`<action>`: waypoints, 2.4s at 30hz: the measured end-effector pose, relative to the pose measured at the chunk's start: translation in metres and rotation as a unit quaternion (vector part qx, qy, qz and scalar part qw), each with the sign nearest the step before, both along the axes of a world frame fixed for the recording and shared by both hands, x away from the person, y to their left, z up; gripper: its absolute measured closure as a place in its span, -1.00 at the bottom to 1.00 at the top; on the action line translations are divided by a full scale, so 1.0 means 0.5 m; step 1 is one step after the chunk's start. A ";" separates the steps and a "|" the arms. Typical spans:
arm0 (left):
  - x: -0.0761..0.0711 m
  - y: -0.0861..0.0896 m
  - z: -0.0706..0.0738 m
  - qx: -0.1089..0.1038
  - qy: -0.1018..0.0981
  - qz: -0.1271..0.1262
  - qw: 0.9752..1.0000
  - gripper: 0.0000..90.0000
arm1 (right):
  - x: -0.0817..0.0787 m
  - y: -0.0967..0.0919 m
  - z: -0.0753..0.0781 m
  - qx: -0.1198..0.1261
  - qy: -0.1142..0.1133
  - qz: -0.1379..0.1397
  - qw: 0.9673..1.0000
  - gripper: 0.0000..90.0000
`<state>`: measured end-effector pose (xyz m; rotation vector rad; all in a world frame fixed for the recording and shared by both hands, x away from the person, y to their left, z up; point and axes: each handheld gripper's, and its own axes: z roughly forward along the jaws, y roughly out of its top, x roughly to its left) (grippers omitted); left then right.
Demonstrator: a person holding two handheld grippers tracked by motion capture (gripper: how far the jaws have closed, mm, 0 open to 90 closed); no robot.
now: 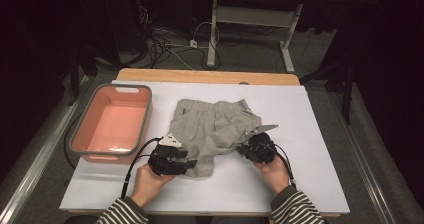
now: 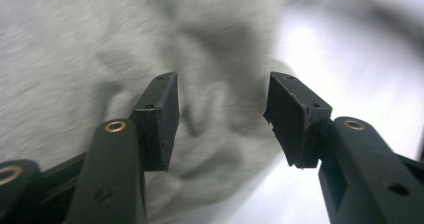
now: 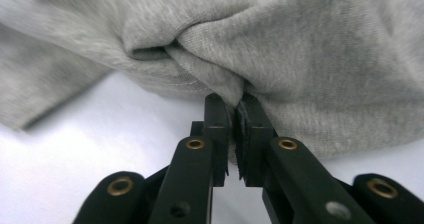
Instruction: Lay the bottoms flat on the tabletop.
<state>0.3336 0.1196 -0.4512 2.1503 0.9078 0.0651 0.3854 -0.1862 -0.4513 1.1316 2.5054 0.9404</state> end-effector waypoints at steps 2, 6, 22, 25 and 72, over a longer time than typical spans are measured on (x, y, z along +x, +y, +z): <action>-0.006 -0.010 0.001 0.009 -0.007 -0.008 1.000 -0.01 | -0.004 0.001 0.011 0.006 -0.011 0.004 1.000 0.91; 0.005 -0.027 -0.015 0.026 0.008 -0.015 1.000 0.07 | -0.009 0.008 0.025 0.016 -0.020 0.013 1.000 0.92; 0.016 0.027 0.041 -0.017 -0.001 -0.012 1.000 0.83 | -0.018 -0.045 0.064 0.039 -0.041 -0.003 0.998 0.92; 0.017 0.054 0.056 -0.040 -0.009 0.007 0.999 0.83 | -0.018 -0.070 0.077 0.048 -0.050 -0.017 0.997 0.92; 0.032 0.077 0.005 -0.029 -0.007 0.078 0.996 0.13 | 0.091 0.105 0.027 -0.006 -0.002 0.029 1.000 0.51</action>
